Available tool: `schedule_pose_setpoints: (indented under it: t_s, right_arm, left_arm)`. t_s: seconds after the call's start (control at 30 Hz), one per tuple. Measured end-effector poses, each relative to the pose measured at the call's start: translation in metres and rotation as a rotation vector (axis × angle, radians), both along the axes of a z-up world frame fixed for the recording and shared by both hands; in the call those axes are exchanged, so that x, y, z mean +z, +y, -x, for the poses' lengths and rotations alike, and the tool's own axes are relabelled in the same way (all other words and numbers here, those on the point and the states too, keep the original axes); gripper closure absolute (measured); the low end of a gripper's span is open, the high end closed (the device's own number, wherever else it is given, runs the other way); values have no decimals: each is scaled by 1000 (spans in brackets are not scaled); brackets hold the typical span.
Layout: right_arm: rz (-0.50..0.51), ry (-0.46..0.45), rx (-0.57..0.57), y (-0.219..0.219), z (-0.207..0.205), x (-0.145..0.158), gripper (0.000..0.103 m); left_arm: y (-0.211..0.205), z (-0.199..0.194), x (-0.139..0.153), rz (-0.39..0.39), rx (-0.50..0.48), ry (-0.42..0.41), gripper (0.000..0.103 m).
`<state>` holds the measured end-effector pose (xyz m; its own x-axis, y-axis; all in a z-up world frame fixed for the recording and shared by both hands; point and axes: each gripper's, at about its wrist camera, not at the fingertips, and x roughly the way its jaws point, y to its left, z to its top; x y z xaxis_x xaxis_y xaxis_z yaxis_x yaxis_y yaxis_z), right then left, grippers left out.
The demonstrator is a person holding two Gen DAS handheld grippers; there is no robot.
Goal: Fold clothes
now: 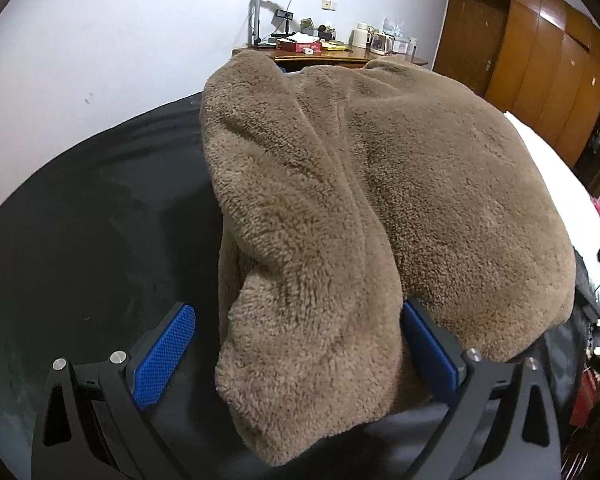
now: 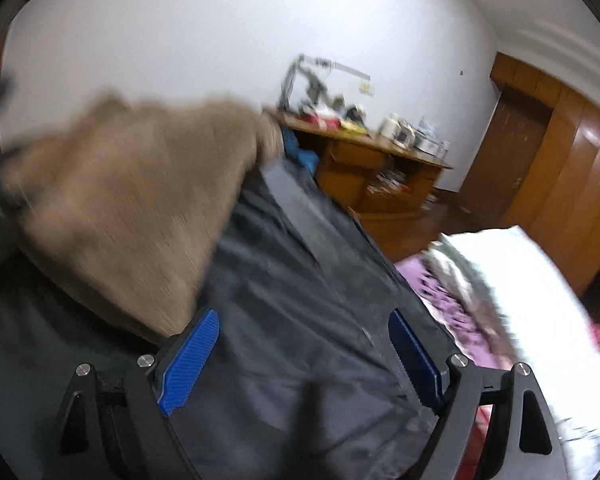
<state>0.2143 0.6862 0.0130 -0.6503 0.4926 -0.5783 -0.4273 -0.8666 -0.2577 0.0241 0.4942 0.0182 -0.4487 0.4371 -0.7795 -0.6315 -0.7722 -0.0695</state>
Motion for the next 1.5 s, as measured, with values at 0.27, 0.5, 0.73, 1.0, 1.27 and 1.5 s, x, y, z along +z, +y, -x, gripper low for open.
schedule_pose_setpoints:
  t_s: [0.27, 0.5, 0.73, 1.0, 1.27, 1.5]
  right_arm:
    - [-6, 142, 170, -38, 33, 42, 14]
    - [-167, -5, 211, -68, 91, 12, 14]
    - [-105, -63, 191, -55, 95, -14, 13]
    - [-35, -57, 177, -50, 95, -24, 13]
    - [-39, -57, 172, -52, 94, -23, 13]
    - [32, -46, 187, -41, 91, -22, 13]
  left_arm:
    - [-7, -9, -1, -23, 19, 18, 2]
    - [-6, -12, -2, -22, 12, 37, 1]
    - [-21, -17, -7, -54, -4, 21, 1]
    - [-31, -12, -3, -73, -11, -10, 1]
    - [-55, -5, 40, -89, 27, 39, 1]
    - [-59, 24, 97, -357, -58, -126, 1]
